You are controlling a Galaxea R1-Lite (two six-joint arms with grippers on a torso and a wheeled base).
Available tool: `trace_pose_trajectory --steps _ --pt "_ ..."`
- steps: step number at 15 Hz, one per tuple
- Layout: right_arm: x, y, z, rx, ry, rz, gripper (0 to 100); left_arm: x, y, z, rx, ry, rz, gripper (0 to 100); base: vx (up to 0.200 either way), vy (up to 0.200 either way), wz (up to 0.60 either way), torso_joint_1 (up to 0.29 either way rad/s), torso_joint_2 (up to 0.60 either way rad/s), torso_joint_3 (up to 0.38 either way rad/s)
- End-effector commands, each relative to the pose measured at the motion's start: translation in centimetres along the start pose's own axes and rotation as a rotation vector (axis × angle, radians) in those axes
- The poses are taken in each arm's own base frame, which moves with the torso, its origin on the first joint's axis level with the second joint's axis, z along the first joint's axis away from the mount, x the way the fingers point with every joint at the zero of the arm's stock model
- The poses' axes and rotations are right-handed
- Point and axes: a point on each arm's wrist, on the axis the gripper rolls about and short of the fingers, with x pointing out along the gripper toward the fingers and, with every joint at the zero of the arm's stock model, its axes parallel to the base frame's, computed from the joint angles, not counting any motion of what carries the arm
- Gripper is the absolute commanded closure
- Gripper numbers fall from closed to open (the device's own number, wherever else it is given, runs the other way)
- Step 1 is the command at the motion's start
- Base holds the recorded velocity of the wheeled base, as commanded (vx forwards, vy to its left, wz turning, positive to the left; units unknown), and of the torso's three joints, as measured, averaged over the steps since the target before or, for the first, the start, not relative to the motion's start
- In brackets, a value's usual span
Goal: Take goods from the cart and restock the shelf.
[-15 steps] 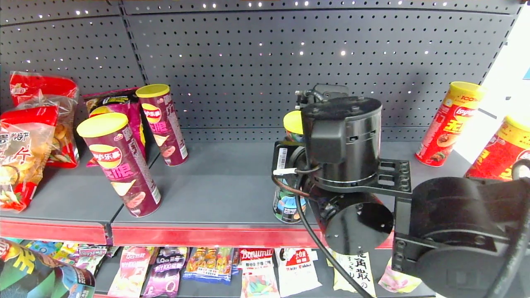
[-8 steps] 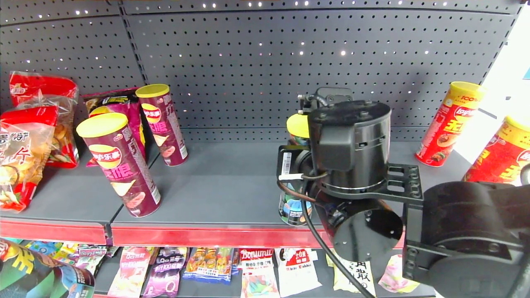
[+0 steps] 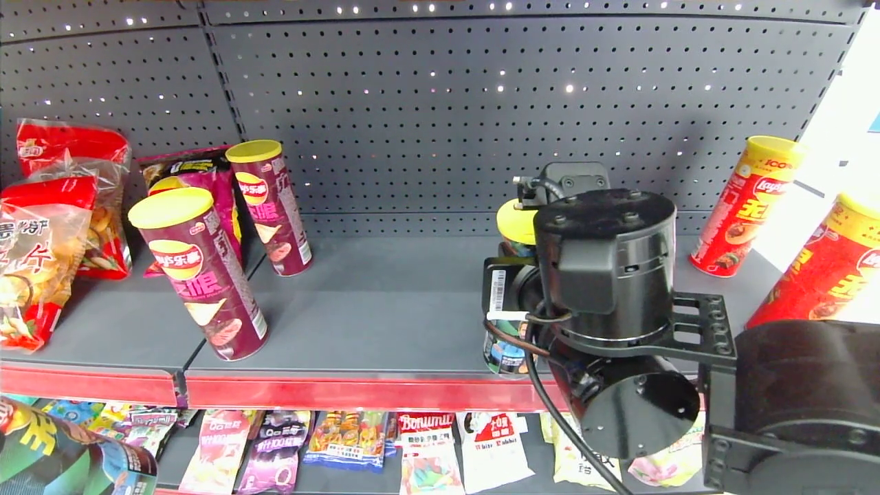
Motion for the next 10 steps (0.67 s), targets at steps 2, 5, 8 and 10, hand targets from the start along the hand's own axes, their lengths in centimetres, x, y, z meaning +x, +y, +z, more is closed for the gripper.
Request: trace_pose_trajectory --steps 2,5,8,10 --pt "0.04 0.04 -0.05 -0.001 -0.002 -0.013 100 0.01 -0.01 -0.03 0.000 0.001 -0.001 100 0.000 0.000 0.00 0.000 0.00 0.000" --pt "0.09 0.09 -0.08 -0.001 -0.004 -0.023 100 0.01 -0.01 -0.03 0.000 0.001 -0.001 100 0.000 0.000 0.00 0.000 0.00 0.000" --pt "0.07 0.14 -0.09 -0.001 -0.006 -0.029 100 0.02 -0.01 -0.08 0.000 0.003 -0.001 100 0.000 0.000 0.00 0.000 0.00 0.000" --pt "0.09 0.17 -0.05 0.000 -0.009 -0.038 100 0.02 -0.01 -0.08 0.000 0.003 -0.001 100 0.000 0.000 0.00 0.000 0.00 0.000"
